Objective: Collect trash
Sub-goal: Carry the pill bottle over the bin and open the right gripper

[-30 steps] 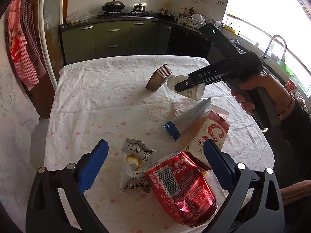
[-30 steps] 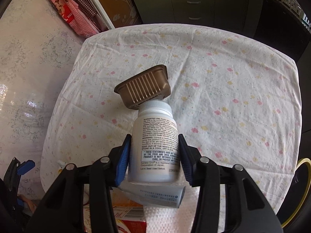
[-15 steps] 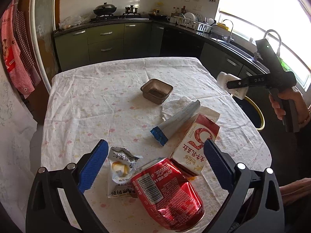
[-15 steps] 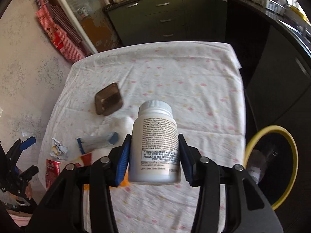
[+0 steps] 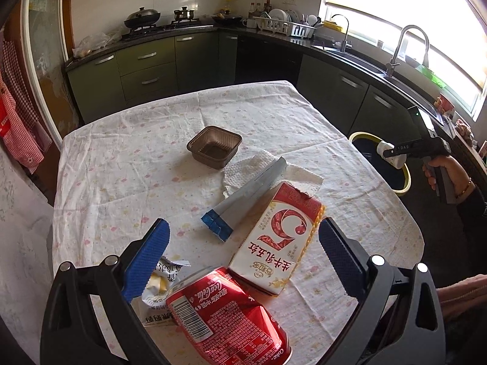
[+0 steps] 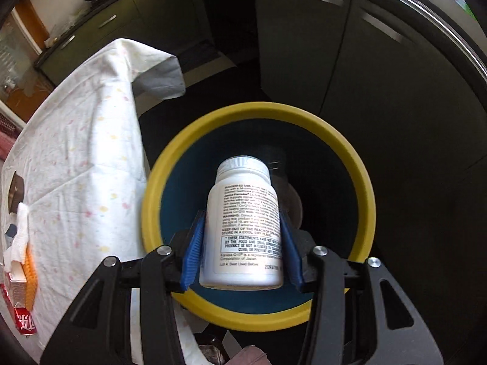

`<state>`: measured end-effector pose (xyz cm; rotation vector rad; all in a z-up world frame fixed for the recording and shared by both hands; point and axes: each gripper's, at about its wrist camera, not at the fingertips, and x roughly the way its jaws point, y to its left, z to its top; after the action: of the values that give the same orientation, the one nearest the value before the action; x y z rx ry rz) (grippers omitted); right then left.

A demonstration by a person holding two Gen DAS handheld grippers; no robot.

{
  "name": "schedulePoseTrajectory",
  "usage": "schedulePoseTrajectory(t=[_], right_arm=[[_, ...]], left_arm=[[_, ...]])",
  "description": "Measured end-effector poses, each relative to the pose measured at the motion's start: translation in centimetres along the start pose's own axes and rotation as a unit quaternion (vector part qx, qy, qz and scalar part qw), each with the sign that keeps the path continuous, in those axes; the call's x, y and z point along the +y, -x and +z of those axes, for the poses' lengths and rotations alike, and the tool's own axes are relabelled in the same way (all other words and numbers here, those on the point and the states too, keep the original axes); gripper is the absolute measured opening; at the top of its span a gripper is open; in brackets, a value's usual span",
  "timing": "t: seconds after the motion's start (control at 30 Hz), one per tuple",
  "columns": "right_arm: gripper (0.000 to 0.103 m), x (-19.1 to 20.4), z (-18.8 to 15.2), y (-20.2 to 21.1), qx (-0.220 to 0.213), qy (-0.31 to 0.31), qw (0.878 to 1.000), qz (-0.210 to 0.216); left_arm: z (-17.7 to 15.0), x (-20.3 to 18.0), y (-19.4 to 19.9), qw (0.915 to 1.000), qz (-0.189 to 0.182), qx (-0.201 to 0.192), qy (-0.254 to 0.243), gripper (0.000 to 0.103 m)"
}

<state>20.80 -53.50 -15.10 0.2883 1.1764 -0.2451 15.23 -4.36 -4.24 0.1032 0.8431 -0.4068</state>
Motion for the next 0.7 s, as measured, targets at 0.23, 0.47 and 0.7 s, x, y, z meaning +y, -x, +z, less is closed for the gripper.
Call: schedulePoseTrajectory(t=[0.23,0.47,0.7], right_arm=[[0.054,-1.8,0.4,-2.5,0.009,-0.019,1.000,-0.024],[0.057,0.1,-1.2,0.1,-0.018,-0.009,1.000,0.013],[0.060,3.8,-3.8,3.4,-0.050,0.032,0.996,0.068]], left_arm=[[0.8,-0.8,-0.9,0.9999,-0.004,0.009,-0.009,0.097],[1.4,-0.9,-1.1,0.9997,0.004,0.008,-0.024,0.097],[3.7,0.3,-1.9,0.9985,0.022,0.013,-0.049,0.097]])
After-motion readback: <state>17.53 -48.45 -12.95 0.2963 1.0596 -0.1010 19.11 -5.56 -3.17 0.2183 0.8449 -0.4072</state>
